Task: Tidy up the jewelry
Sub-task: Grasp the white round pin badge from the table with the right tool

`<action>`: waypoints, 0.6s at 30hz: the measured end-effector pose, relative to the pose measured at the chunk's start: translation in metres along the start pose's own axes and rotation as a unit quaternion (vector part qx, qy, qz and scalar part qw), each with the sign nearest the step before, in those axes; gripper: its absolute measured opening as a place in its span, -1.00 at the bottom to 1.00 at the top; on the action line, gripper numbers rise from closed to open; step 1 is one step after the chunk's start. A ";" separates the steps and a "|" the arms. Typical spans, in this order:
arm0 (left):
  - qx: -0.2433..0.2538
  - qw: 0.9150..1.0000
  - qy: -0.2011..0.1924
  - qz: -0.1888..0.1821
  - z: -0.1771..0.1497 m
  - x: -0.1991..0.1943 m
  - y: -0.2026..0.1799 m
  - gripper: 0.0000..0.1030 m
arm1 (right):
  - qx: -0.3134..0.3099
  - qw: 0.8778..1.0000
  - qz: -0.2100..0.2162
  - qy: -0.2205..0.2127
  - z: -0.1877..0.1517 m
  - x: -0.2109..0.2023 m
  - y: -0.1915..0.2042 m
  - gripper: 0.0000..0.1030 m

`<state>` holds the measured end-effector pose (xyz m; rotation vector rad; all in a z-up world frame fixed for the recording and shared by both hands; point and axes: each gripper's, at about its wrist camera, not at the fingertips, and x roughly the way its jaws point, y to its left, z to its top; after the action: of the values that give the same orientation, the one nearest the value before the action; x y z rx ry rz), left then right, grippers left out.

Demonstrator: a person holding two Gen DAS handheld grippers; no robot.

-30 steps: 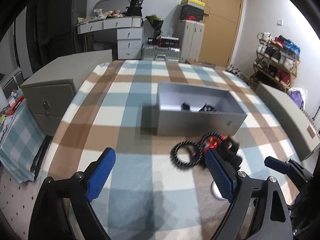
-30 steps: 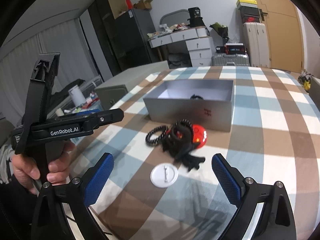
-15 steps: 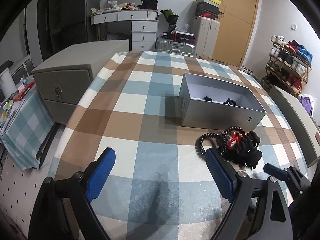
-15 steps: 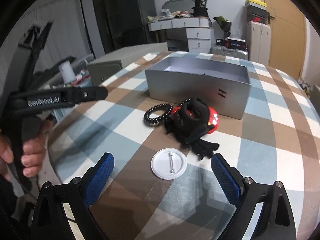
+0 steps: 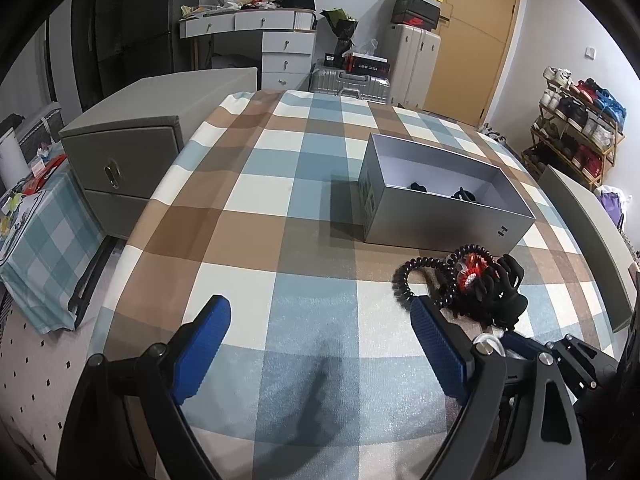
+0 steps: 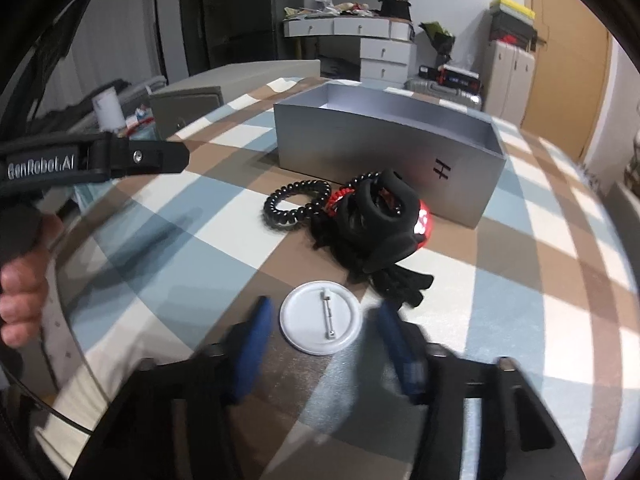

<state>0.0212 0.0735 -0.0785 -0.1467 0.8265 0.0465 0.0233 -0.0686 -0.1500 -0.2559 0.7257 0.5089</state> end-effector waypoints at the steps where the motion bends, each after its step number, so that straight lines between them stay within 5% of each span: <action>1: 0.002 1.000 0.001 0.001 0.000 0.000 0.000 0.72 | 0.001 1.000 0.000 0.000 0.000 0.000 0.000 -0.19; 9: 0.011 1.000 0.019 -0.013 0.004 0.011 -0.002 0.72 | 0.017 1.000 0.013 -0.021 -0.001 -0.009 -0.009 -0.20; 18: 0.039 0.995 0.054 -0.070 0.013 0.034 -0.027 0.72 | 0.061 0.995 0.018 -0.073 0.004 -0.035 -0.034 -0.20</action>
<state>0.0567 0.0487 -0.0919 -0.1343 0.9231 -0.1264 0.0214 -0.1084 -0.1212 -0.0910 0.6165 0.5099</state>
